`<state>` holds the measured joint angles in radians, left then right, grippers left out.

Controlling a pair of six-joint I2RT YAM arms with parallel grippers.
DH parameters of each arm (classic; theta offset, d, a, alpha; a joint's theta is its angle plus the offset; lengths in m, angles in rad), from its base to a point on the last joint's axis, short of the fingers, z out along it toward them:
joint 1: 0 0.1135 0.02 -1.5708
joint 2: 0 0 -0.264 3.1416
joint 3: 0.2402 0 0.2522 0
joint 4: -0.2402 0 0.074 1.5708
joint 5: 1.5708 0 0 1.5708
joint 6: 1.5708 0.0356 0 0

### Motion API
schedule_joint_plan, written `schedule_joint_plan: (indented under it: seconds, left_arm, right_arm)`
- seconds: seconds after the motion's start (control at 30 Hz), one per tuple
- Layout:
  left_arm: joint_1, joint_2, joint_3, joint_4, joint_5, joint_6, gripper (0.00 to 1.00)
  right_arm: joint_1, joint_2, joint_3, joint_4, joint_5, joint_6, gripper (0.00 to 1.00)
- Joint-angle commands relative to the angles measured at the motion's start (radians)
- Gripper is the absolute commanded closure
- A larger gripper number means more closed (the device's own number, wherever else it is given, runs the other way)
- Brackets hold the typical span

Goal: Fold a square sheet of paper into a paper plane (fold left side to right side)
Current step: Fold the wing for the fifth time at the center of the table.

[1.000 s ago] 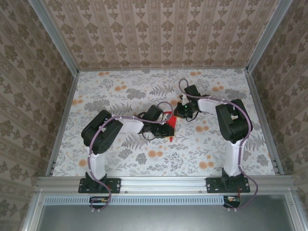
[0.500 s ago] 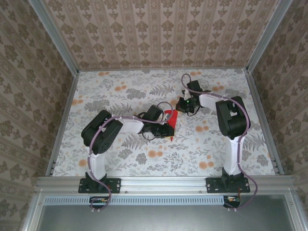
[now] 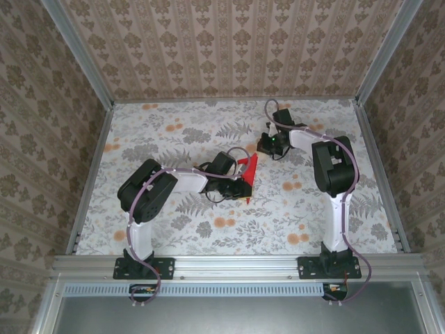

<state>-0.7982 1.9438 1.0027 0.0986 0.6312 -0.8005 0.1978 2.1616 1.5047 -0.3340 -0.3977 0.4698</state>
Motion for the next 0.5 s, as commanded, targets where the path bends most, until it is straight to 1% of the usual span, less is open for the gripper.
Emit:
schedule_joint_plan:
  seconds: [0.0,0.07,0.13,0.3,0.4,0.47]
  left_arm:
    - [-0.022,0.02,-0.031,-0.102,-0.025,0.006,0.78]
    - [-0.022,0.018,-0.029,-0.101,-0.027,0.005,0.78]
    - [-0.022,0.015,-0.029,-0.101,-0.028,0.006,0.78]
    - [-0.022,0.012,-0.03,-0.103,-0.031,0.006,0.78]
    - [-0.022,0.012,-0.028,-0.103,-0.031,0.008,0.78]
    - [-0.022,0.014,-0.027,-0.102,-0.03,0.008,0.78]
  right_arm:
    - [-0.014,-0.034,0.032,-0.038,0.036,-0.031,0.98]
    - [-0.016,-0.074,0.004,-0.035,0.025,-0.032,0.98]
    - [-0.014,-0.139,-0.055,-0.012,-0.018,-0.022,0.97]
    - [0.012,-0.298,-0.292,0.102,-0.144,0.064,0.97]
    - [0.035,-0.349,-0.397,0.18,-0.209,0.127,0.97]
    - [0.051,-0.357,-0.433,0.212,-0.239,0.156,0.97]
